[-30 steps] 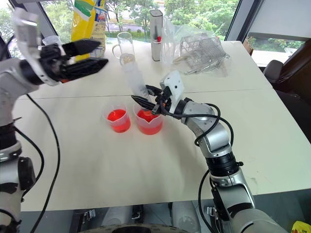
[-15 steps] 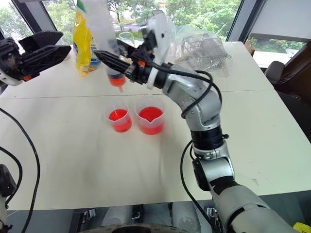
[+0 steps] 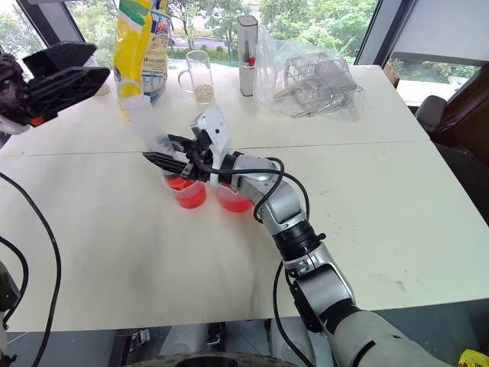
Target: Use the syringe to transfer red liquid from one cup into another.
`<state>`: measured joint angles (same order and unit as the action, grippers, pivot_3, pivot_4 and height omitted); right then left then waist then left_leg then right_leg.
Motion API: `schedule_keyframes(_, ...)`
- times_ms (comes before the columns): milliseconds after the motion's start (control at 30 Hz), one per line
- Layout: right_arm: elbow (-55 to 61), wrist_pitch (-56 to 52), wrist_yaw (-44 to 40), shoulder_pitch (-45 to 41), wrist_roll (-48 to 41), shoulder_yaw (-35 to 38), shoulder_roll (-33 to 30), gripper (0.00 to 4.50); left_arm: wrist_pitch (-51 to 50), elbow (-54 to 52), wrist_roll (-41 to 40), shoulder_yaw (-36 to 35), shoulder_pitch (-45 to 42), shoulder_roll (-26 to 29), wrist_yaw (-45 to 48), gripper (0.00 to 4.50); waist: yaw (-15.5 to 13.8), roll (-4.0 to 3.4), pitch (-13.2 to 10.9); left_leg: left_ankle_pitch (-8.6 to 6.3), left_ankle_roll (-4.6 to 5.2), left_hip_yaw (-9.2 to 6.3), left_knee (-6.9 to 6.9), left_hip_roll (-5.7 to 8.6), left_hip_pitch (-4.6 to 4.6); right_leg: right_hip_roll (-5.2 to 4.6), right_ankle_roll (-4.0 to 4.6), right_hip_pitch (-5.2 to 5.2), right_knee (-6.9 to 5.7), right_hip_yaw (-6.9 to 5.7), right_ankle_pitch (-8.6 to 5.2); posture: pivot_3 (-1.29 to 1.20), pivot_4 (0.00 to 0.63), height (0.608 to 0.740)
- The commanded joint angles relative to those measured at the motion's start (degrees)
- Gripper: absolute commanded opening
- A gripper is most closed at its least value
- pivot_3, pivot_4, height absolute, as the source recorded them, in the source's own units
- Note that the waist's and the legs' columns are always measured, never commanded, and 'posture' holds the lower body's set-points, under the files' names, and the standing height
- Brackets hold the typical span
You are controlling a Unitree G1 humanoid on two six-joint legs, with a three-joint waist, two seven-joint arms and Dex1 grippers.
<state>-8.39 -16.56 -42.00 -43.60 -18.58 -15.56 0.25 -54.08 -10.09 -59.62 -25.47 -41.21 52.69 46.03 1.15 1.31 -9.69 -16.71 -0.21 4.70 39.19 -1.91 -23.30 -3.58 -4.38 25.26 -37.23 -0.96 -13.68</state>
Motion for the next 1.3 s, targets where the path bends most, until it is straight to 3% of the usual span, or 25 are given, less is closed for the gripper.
schedule_keyframes(33, 0.52, 3.1, -0.08, -1.42, 1.0, 0.38, 1.24, 1.37, 2.29, -0.42, 1.3, 1.33, -1.34, 0.09, 0.58, 4.47, 0.01, 0.0, 0.0, 0.0, 0.0, 0.0, 0.0, 0.0, 0.0, 0.0, 0.0, 0.0, 0.0, 0.0, 0.0, 0.0, 0.15, 0.74)
schedule_keyframes(433, -0.63, 6.37, -0.21, -1.22, 3.74, 0.35, 1.42, 1.37, 4.38, 0.29, 3.29, 5.29, -1.37, -1.09, 2.4, 4.47, 0.04, 0.0, 0.0, 0.01, -0.01, 0.01, 0.0, 0.01, 0.0, 0.02, 0.0, 0.01, 0.0, 0.0, 0.0, 0.0, 0.15, 0.74)
schedule_keyframes(567, -0.8, 6.53, -0.33, -1.24, 4.01, 0.4, 1.44, 1.37, 4.1, 0.24, 2.91, 5.14, -1.05, -0.9, 2.7, 3.16, 0.03, 0.0, 0.0, 0.0, -0.01, 0.01, 0.0, 0.0, 0.0, 0.02, 0.0, 0.01, 0.0, 0.0, 0.0, 0.0, 0.15, 0.74)
schedule_keyframes(767, -1.31, 6.62, -0.67, -1.61, 4.15, 0.59, 1.45, 1.37, 4.22, -0.18, 3.35, 5.57, -0.07, -0.6, 3.69, 0.02, 0.03, 0.0, 0.0, 0.0, -0.01, 0.01, 0.0, 0.0, 0.0, 0.02, 0.0, 0.01, 0.0, 0.0, 0.0, 0.0, 0.15, 0.74)
schedule_keyframes(1300, 0.4, 3.99, 1.04, -7.7, 1.82, 4.9, 1.47, 1.37, 6.9, -2.2, 6.19, 8.26, 5.54, -1.22, 5.53, 0.02, 0.03, 0.0, 0.0, 0.0, -0.01, 0.01, 0.0, -0.01, -0.01, 0.01, 0.0, 0.01, 0.01, 0.0, 0.0, 0.0, 0.15, 0.74)
